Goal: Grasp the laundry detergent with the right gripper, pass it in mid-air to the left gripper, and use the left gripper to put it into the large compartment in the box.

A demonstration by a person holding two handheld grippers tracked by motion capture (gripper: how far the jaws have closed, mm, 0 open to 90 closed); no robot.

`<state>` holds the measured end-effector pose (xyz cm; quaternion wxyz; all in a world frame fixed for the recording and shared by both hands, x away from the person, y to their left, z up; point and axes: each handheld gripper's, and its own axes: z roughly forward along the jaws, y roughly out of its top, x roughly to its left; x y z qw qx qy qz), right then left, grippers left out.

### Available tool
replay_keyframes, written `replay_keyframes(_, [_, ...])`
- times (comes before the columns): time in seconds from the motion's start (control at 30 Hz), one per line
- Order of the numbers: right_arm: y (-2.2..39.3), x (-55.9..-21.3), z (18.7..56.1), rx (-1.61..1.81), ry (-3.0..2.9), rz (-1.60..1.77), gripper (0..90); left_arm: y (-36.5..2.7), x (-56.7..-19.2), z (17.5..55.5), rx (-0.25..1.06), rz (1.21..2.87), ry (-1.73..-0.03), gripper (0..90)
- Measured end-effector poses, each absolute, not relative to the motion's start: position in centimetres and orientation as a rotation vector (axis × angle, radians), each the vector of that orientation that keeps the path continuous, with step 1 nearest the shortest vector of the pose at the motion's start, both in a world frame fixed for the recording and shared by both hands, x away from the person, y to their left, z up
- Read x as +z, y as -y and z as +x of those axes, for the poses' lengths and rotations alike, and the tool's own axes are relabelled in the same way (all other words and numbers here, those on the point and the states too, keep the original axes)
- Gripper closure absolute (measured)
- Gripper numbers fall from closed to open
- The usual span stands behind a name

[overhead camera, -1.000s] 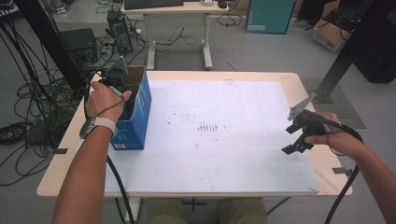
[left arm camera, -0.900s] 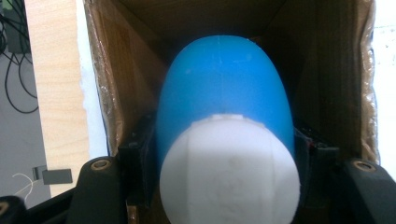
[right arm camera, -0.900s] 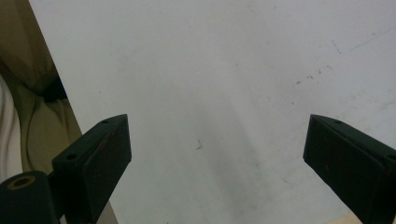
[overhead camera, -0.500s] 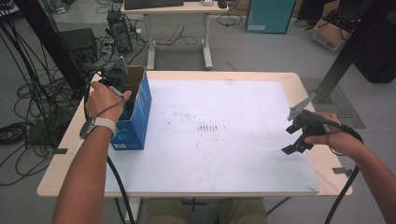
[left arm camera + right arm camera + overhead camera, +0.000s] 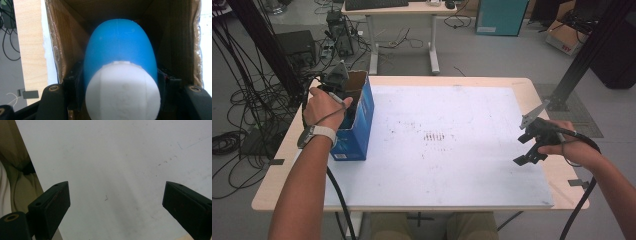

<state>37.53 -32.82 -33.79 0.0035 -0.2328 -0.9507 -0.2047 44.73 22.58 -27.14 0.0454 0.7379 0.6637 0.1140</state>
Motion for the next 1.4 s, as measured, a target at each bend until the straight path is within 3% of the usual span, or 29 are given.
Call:
replay_keyframes(0.93, [32.56,-33.78,37.64,-0.627,2.983,-0.718,7.6,-22.81,-27.16,45.04,0.318,2.249,-2.036,37.0])
replay_keyframes(1.17, [32.69,-34.01,37.51,-0.629,2.977,-0.732,7.6,-22.94,-27.5,45.25,0.286,2.254,-2.025,27.7])
replay_keyframes(1.4, [32.89,-33.9,37.35,-0.619,2.978,-0.74,7.6,-23.12,-27.31,45.15,0.252,2.261,-1.997,27.2])
